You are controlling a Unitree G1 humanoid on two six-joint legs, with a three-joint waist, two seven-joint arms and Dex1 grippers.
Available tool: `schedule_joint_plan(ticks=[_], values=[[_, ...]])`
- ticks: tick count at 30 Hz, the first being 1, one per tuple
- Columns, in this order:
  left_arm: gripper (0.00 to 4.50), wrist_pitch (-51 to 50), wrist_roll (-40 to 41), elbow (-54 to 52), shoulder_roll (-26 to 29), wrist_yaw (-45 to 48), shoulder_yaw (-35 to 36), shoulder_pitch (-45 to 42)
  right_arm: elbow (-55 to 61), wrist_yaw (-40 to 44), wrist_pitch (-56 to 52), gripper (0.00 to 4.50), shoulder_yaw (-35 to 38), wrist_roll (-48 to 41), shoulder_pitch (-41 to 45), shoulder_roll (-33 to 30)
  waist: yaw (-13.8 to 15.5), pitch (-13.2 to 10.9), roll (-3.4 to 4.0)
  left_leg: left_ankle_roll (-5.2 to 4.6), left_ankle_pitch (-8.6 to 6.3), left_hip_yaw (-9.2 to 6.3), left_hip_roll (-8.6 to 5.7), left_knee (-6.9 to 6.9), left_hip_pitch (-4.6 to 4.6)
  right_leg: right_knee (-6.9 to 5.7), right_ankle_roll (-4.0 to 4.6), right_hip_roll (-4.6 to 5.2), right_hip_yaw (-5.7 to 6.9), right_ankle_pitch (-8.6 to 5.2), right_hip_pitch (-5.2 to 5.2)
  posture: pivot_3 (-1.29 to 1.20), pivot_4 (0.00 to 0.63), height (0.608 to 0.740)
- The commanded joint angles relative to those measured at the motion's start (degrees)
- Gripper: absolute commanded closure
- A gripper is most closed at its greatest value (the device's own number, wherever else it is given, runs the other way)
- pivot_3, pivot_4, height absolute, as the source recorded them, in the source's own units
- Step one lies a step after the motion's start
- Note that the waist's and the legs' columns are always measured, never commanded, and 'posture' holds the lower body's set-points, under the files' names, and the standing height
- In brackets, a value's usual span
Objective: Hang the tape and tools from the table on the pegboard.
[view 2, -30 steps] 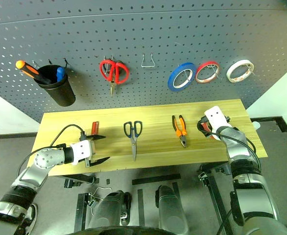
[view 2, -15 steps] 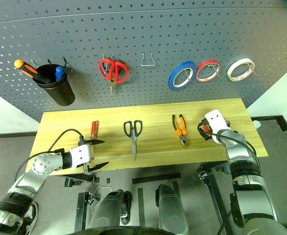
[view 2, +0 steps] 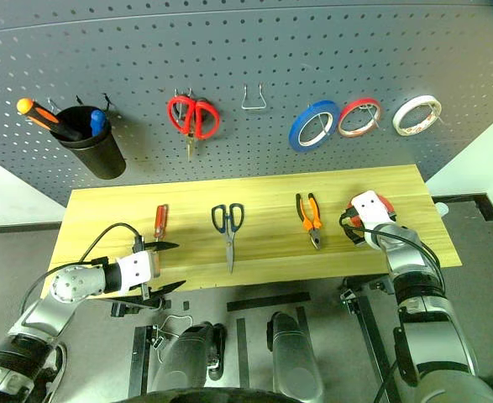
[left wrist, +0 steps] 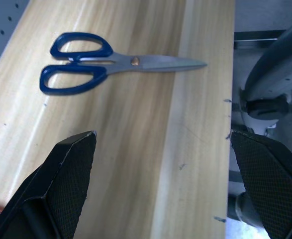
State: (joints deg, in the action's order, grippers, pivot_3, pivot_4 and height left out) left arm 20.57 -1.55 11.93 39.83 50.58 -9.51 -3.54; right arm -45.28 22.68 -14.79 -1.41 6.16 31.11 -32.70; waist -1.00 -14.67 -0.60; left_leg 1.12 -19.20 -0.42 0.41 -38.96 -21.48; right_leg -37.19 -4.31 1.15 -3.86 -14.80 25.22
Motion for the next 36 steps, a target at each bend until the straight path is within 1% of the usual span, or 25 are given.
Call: schedule_joint_plan(ticks=[1,7,13,20,30,32,35,36], values=[[0.02,-0.16,1.03,-2.71,0.98,-0.02,1.55,1.17,-1.10,0.09,0.88,0.00,0.09,0.40,1.57,-0.27,0.00,-0.04,0.02,0.00,0.00,0.00,0.00,0.00,0.00,0.00,0.00,0.00,0.00,0.00,0.01,0.11,0.279,0.740],[0.02,-0.51,1.68,-3.96,1.96,0.30,2.16,2.11,-3.29,1.18,0.98,0.00,-0.44,0.39,3.42,0.30,0.04,-0.29,0.01,0.00,0.00,0.00,0.00,0.00,-0.01,0.00,0.00,0.00,0.00,0.00,0.01,0.12,0.282,0.740],[0.02,-1.23,2.46,-6.45,3.74,0.97,3.39,3.64,-8.46,4.65,0.42,0.00,0.07,-0.84,5.84,0.82,0.02,-0.68,-0.14,0.00,0.00,0.00,0.00,0.01,-0.01,0.00,0.00,0.00,0.01,0.00,0.00,0.15,0.296,0.740],[0.02,-2.30,3.60,-9.27,6.21,1.90,5.20,5.98,-14.14,6.07,1.60,0.00,0.97,-1.82,8.31,1.22,0.26,-1.02,-0.25,0.00,0.00,-0.01,0.02,0.05,0.00,0.04,0.01,0.02,0.02,0.00,0.00,0.18,0.306,0.740],[0.02,-3.26,4.44,-10.56,7.77,3.00,6.44,5.68,-16.80,7.05,1.99,0.00,3.34,-4.33,8.54,2.86,0.28,-1.09,-0.32,0.01,0.00,-0.01,0.02,0.13,0.01,0.10,0.02,0.09,0.11,0.00,0.00,0.21,0.310,0.740],[0.02,-3.39,4.60,-10.77,7.99,3.16,6.61,5.73,-16.94,6.90,2.08,0.00,3.59,-4.48,8.44,3.06,0.29,-1.10,-0.31,0.01,0.00,0.00,0.02,0.15,0.01,0.11,0.02,0.22,0.30,-0.01,0.00,0.21,0.311,0.740],[0.00,-3.55,4.88,-11.32,8.60,3.56,7.33,6.15,-17.02,6.54,2.73,0.56,3.70,-4.43,8.34,3.49,0.39,-1.12,-0.33,0.01,-0.01,0.01,0.02,0.16,-0.01,0.16,0.05,0.57,0.86,0.00,0.00,0.22,0.314,0.740],[0.00,-3.58,4.96,-11.52,8.82,3.72,7.65,6.32,-17.03,6.41,2.90,0.86,3.71,-4.45,8.42,3.64,0.41,-1.12,-0.32,0.01,-0.01,0.01,0.02,0.17,-0.01,0.16,0.05,0.62,0.92,0.00,0.00,0.23,0.314,0.740]])
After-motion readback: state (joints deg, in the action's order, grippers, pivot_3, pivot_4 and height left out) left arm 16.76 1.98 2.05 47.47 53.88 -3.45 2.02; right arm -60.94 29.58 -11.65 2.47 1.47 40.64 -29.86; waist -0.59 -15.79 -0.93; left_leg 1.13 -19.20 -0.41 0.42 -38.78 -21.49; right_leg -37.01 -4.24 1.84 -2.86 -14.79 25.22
